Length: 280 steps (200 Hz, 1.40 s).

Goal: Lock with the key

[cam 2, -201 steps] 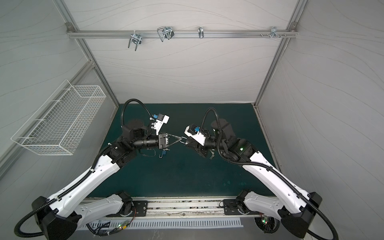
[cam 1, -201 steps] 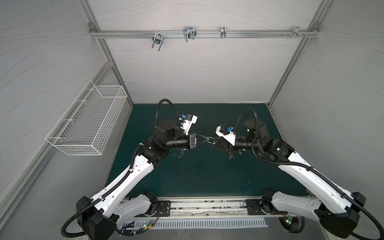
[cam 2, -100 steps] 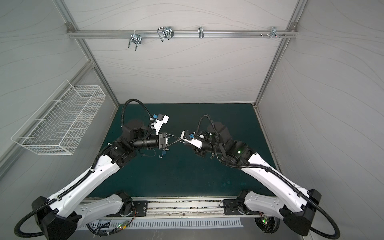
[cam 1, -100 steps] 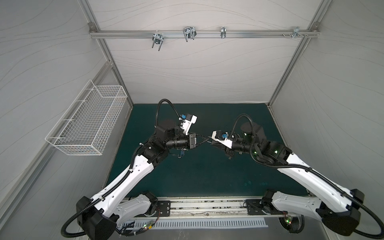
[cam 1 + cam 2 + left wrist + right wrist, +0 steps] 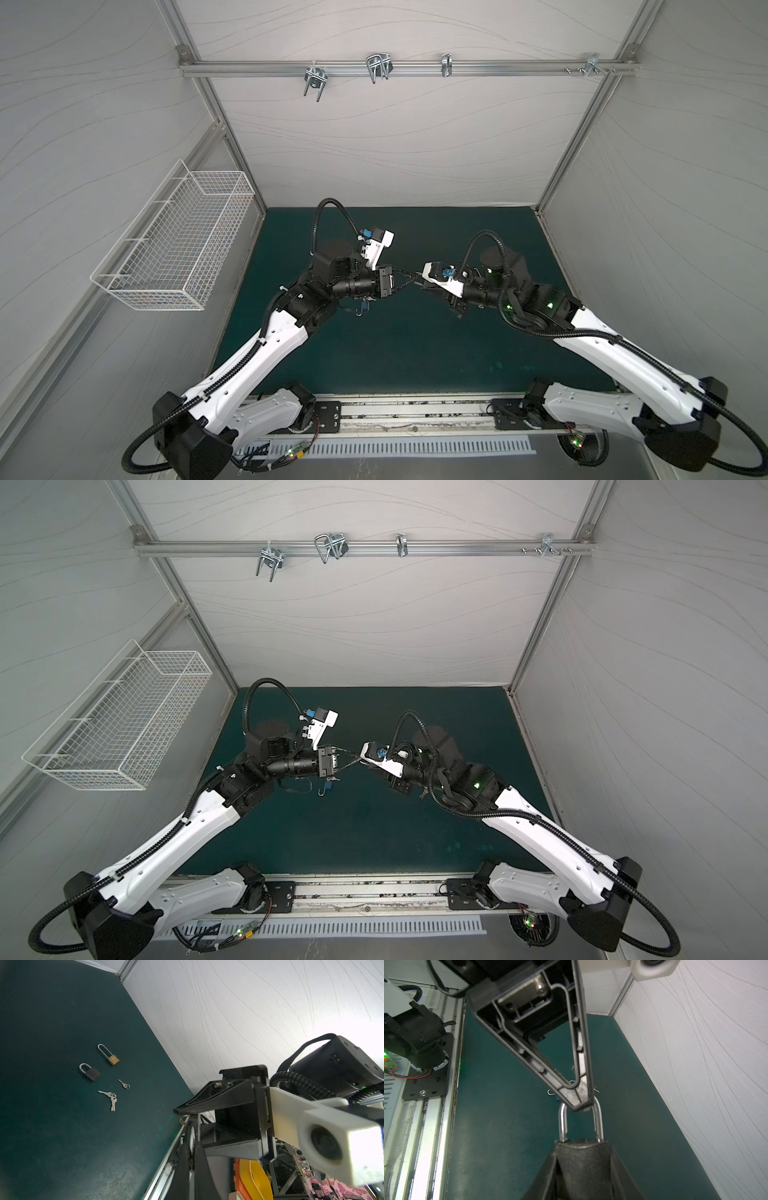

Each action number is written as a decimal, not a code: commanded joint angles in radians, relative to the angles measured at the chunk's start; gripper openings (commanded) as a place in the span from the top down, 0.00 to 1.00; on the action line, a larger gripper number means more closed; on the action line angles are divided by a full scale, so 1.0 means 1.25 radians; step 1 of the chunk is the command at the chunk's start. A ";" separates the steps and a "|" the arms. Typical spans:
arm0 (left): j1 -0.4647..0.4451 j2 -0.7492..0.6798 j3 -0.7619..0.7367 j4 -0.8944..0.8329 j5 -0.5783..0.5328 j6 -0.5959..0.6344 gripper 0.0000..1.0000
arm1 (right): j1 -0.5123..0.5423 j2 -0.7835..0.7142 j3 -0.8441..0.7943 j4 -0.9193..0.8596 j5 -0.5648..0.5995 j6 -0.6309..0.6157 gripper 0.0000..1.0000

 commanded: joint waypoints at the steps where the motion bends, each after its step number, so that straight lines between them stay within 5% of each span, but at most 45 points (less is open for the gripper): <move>1: -0.047 0.018 0.000 0.044 0.043 0.015 1.00 | 0.009 0.002 0.018 0.094 -0.027 0.020 1.00; 108: -0.099 0.044 -0.019 0.001 0.017 0.071 1.00 | -0.063 -0.025 0.035 0.183 -0.183 0.200 1.00; 219: -0.180 0.110 -0.069 0.016 -0.004 0.048 1.00 | 0.001 0.022 0.145 0.182 -0.106 0.076 1.00; 280: -0.067 0.033 -0.001 -0.023 -0.034 0.043 1.00 | -0.002 -0.029 0.024 0.059 -0.177 0.064 1.00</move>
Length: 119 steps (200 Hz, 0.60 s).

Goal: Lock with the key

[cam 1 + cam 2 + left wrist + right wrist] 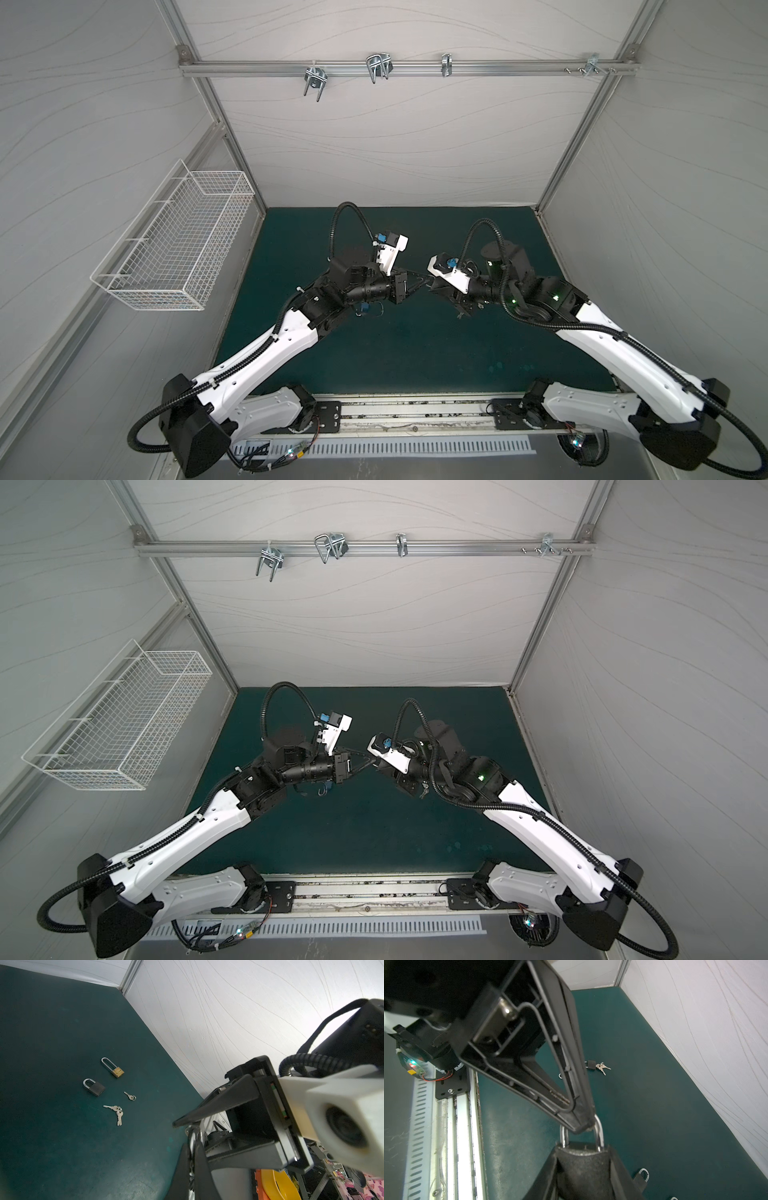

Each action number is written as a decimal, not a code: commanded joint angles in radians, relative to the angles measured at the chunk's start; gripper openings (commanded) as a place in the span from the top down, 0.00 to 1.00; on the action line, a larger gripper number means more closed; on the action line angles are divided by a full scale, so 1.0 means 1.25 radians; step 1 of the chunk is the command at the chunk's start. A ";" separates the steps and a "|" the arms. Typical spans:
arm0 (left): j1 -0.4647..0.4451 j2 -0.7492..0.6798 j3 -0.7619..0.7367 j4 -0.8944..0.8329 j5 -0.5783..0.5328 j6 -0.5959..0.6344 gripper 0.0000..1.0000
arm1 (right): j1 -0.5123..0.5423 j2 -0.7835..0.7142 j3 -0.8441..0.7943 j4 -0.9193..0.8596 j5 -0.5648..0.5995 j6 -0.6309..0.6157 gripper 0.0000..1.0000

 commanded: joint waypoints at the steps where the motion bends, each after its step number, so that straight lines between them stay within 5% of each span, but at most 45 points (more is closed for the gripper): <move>1: 0.016 0.005 0.022 -0.086 0.069 -0.008 1.00 | 0.029 -0.041 -0.025 0.176 -0.131 -0.028 1.00; 92: 0.041 -0.003 0.027 -0.057 0.114 -0.029 1.00 | 0.030 -0.070 -0.085 0.124 -0.112 -0.003 1.00; 119: 0.041 0.005 0.023 -0.047 0.117 -0.036 0.79 | 0.030 -0.067 -0.085 0.141 -0.124 0.006 1.00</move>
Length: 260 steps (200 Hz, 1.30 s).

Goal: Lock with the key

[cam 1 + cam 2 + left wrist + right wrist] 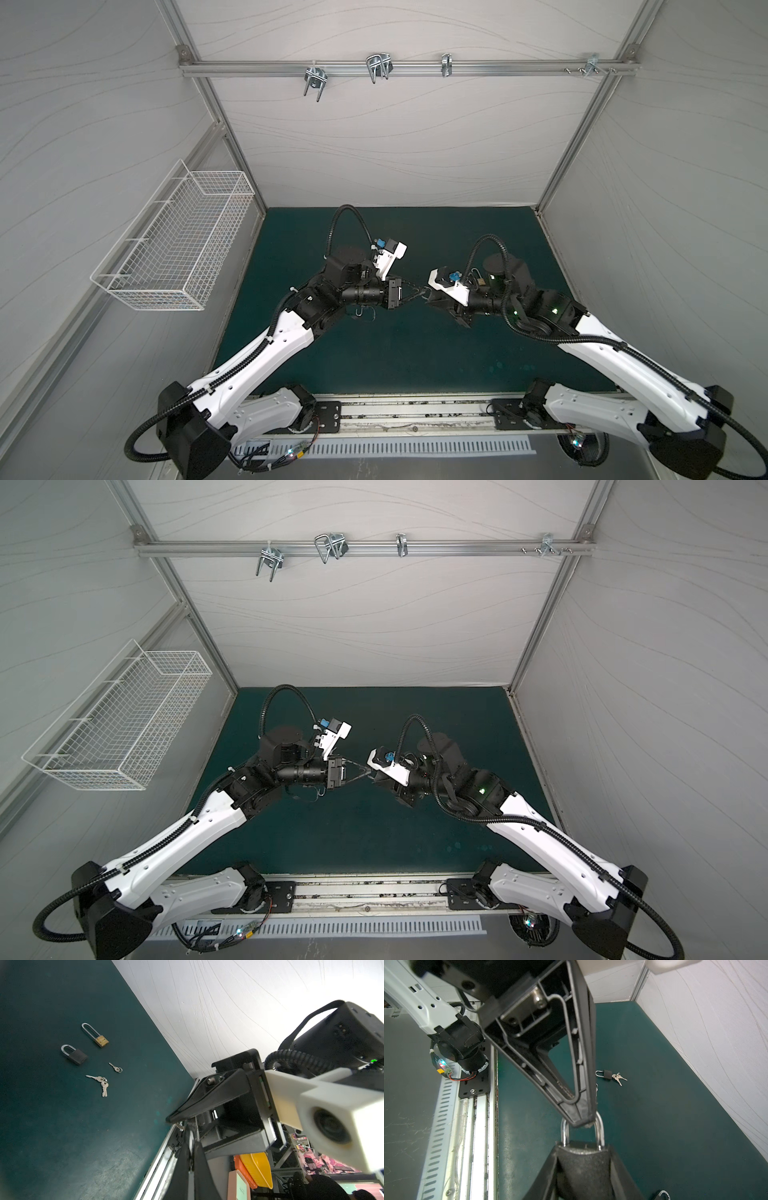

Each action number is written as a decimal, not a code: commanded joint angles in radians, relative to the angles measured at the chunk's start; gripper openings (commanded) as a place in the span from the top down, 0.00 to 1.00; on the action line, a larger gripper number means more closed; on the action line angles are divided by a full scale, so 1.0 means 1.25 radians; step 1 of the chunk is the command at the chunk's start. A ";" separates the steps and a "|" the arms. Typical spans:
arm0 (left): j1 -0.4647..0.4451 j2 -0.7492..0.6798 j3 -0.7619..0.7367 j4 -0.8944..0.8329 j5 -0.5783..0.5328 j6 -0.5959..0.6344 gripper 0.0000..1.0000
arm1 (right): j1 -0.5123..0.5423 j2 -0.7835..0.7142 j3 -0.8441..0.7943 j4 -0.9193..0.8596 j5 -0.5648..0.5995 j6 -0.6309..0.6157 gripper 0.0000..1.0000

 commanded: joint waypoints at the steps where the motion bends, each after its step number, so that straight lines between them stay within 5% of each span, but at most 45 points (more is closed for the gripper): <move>1: 0.004 0.014 0.020 0.030 0.004 -0.012 0.78 | 0.014 -0.012 0.013 0.070 -0.064 0.001 1.00; 49: 0.005 0.011 -0.001 0.047 -0.007 -0.026 0.59 | 0.014 -0.008 0.015 0.074 -0.070 0.008 1.00; 88: 0.004 0.029 0.004 0.053 -0.001 -0.028 0.56 | 0.014 -0.008 0.015 0.080 -0.071 0.015 1.00; 169: 0.005 0.012 0.003 0.039 -0.021 -0.024 1.00 | 0.014 -0.016 0.007 0.084 -0.034 0.013 1.00; 216: 0.004 0.002 0.012 0.031 -0.034 -0.026 1.00 | 0.014 -0.030 -0.003 0.094 -0.014 0.022 1.00; 238: 0.008 -0.010 0.013 0.032 -0.053 -0.034 1.00 | 0.014 -0.047 -0.018 0.112 -0.004 0.034 0.53; 260: 0.028 -0.030 0.006 0.055 -0.058 -0.058 1.00 | 0.005 -0.071 -0.041 0.123 -0.005 0.055 0.36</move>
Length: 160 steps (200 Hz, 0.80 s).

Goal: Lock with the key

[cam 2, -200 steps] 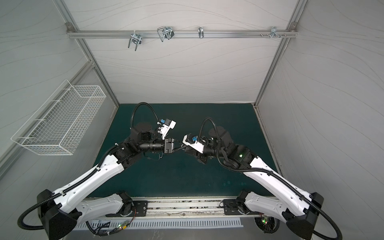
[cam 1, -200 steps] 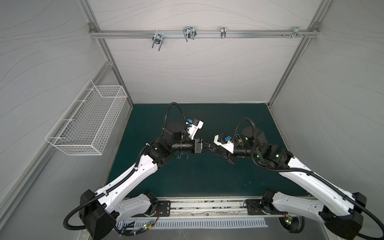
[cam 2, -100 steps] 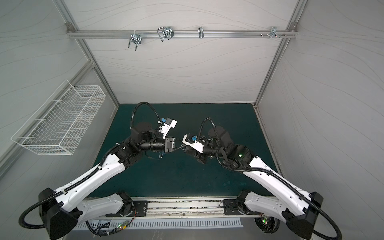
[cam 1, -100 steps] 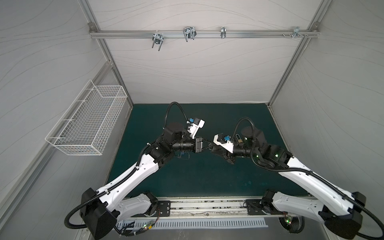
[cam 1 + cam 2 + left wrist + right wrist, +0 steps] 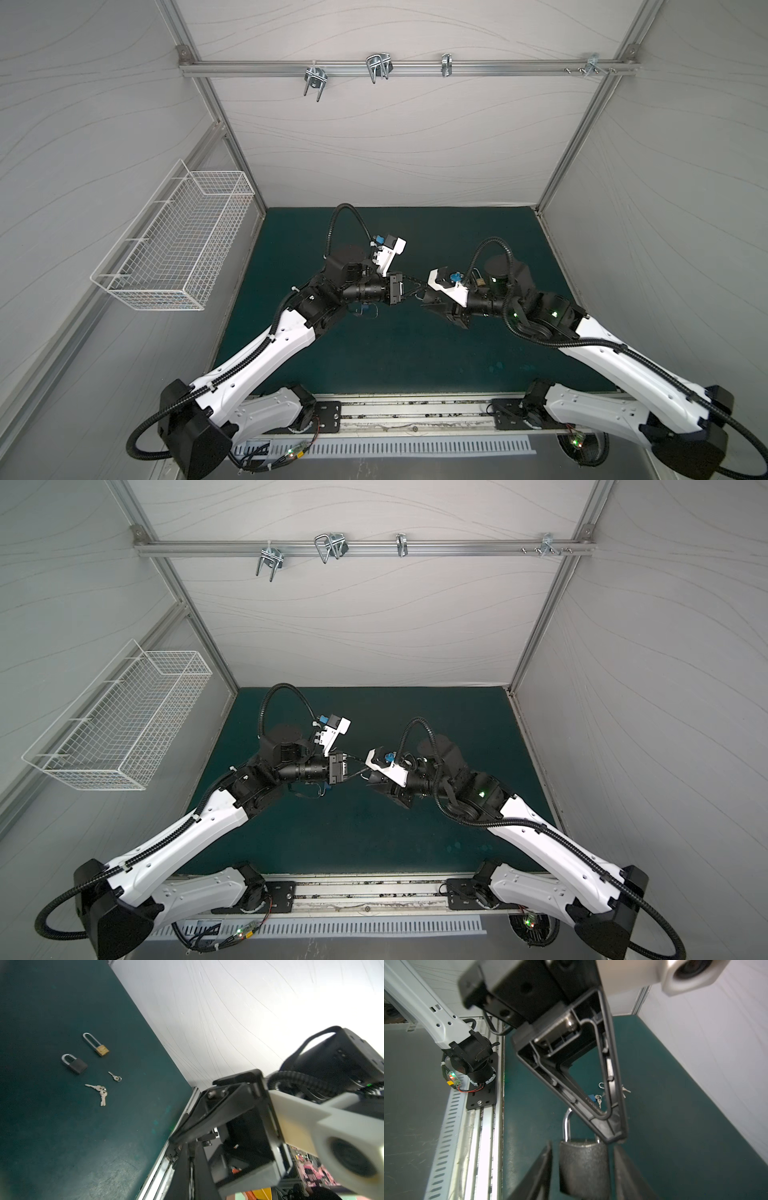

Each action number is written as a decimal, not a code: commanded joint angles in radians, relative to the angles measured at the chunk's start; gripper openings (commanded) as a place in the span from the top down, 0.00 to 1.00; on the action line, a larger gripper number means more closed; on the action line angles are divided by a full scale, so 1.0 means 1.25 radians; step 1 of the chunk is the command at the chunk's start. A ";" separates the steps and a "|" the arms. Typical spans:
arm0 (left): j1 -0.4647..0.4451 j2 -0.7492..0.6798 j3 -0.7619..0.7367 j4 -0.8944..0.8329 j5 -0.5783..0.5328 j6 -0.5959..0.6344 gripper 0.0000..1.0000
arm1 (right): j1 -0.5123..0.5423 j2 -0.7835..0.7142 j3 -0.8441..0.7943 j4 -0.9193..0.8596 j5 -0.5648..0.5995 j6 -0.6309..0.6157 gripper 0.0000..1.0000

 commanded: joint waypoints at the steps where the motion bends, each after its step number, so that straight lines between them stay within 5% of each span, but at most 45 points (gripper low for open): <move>1: 0.023 -0.032 0.006 0.026 -0.022 -0.022 1.00 | -0.006 -0.044 -0.015 0.053 -0.001 0.018 0.36; 71: 0.090 -0.061 -0.016 0.132 0.054 -0.083 1.00 | -0.228 -0.073 -0.085 0.210 -0.382 0.316 0.34; 160: 0.095 -0.069 -0.016 0.208 0.131 -0.108 1.00 | -0.239 0.059 -0.024 0.254 -0.536 0.454 0.45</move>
